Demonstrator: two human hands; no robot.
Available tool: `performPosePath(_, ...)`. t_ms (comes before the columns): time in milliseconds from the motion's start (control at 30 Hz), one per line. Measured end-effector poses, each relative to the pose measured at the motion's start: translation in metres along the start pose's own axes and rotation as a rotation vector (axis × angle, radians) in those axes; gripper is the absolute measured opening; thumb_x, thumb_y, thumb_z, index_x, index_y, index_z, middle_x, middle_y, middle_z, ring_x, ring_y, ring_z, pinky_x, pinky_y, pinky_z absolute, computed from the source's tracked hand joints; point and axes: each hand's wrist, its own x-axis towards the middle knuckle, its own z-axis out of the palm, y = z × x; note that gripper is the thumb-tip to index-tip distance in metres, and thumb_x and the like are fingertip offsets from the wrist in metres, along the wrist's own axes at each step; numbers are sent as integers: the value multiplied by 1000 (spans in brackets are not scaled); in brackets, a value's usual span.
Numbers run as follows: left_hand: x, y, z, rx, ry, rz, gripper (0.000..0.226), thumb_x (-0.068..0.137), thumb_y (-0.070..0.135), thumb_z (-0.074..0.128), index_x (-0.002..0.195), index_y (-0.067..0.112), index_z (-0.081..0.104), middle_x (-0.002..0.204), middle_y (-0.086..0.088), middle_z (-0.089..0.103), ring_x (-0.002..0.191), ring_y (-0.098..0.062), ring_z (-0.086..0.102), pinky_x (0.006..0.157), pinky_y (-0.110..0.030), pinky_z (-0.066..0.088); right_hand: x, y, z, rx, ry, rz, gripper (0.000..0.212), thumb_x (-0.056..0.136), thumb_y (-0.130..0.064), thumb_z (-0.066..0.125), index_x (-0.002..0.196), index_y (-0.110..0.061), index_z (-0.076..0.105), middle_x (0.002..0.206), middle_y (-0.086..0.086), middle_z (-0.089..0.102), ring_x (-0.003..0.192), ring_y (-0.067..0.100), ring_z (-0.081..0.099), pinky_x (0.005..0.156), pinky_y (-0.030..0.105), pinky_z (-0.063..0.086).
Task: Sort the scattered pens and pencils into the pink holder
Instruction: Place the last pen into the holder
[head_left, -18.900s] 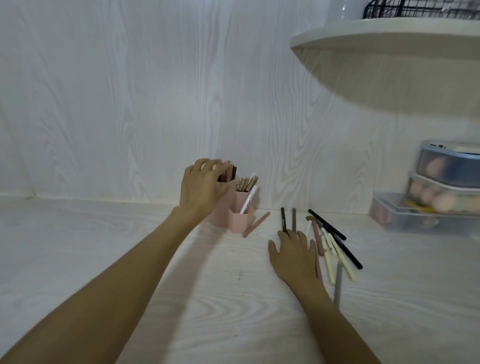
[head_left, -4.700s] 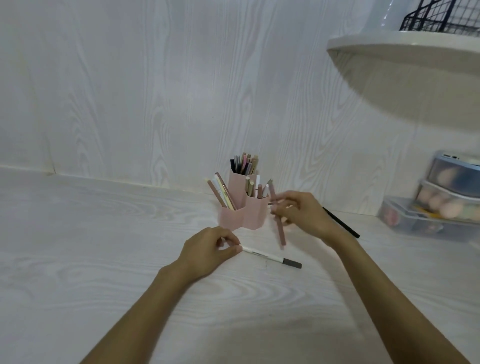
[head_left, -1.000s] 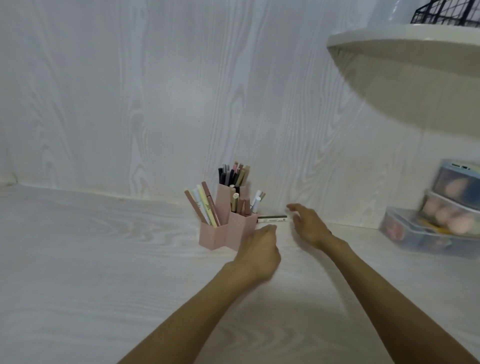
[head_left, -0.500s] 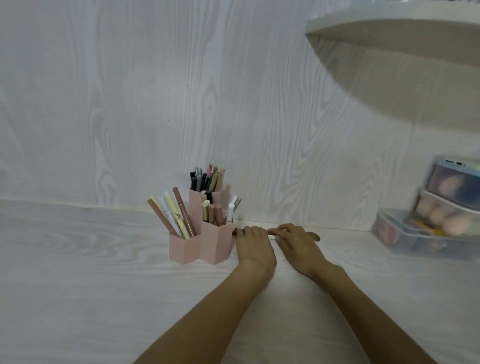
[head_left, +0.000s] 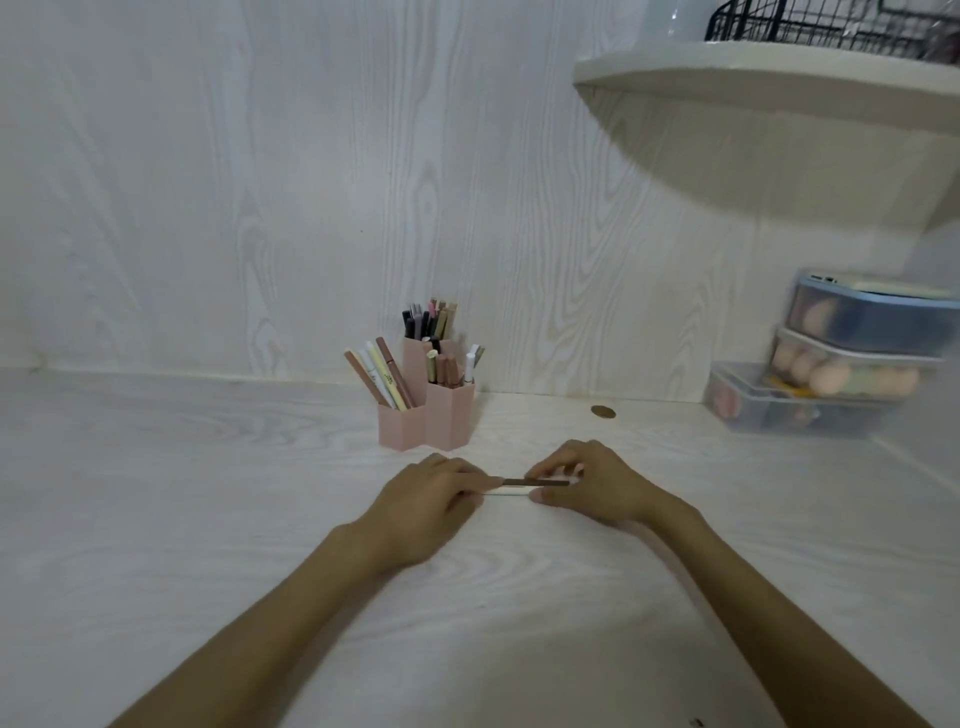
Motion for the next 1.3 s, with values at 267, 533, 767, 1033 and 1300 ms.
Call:
performPosePath(267, -47, -46, -27, -178, 193, -306, 21, 92, 31, 56, 108, 37, 68, 107, 22, 65, 105, -6, 55, 89, -26, 44, 3, -37, 10, 56, -228, 31, 27, 78, -19, 74, 104, -23, 72, 77, -11, 67, 62, -7, 56, 67, 8, 44)
performPosePath(533, -51, -52, -30, -52, 349, -512, 19, 87, 34, 58, 103, 33, 70, 100, 7, 70, 95, -16, 61, 71, -25, 42, -4, -20, 20, -89, 114, 67, 7, 78, -31, 73, 85, -33, 73, 86, -10, 65, 76, 6, 56, 68, 17, 43)
performPosePath(767, -54, -64, -35, -7, 412, -724, 30, 84, 50, 60, 102, 27, 67, 110, 1, 61, 111, -22, 49, 87, -32, 34, 15, -72, -23, 660, 573, 22, 17, 85, -9, 65, 102, -6, 68, 82, 3, 71, 76, 10, 70, 70, 13, 55)
performPosePath(1033, -54, -64, -34, -204, 555, -693, 16, 85, 40, 65, 94, 27, 67, 97, 10, 65, 98, -15, 55, 79, -30, 40, 76, -134, -48, 345, 1026, -244, 32, 78, -27, 75, 98, -17, 51, 74, 4, 70, 71, 15, 70, 75, 30, 57)
performPosePath(1300, -53, -57, -40, -333, 741, -641, 11, 90, 31, 60, 100, 27, 62, 92, 17, 63, 86, -7, 56, 65, -22, 37, 104, -115, 6, -146, 770, -156, 19, 85, -40, 64, 85, -21, 67, 74, -7, 72, 70, 7, 65, 63, 20, 43)
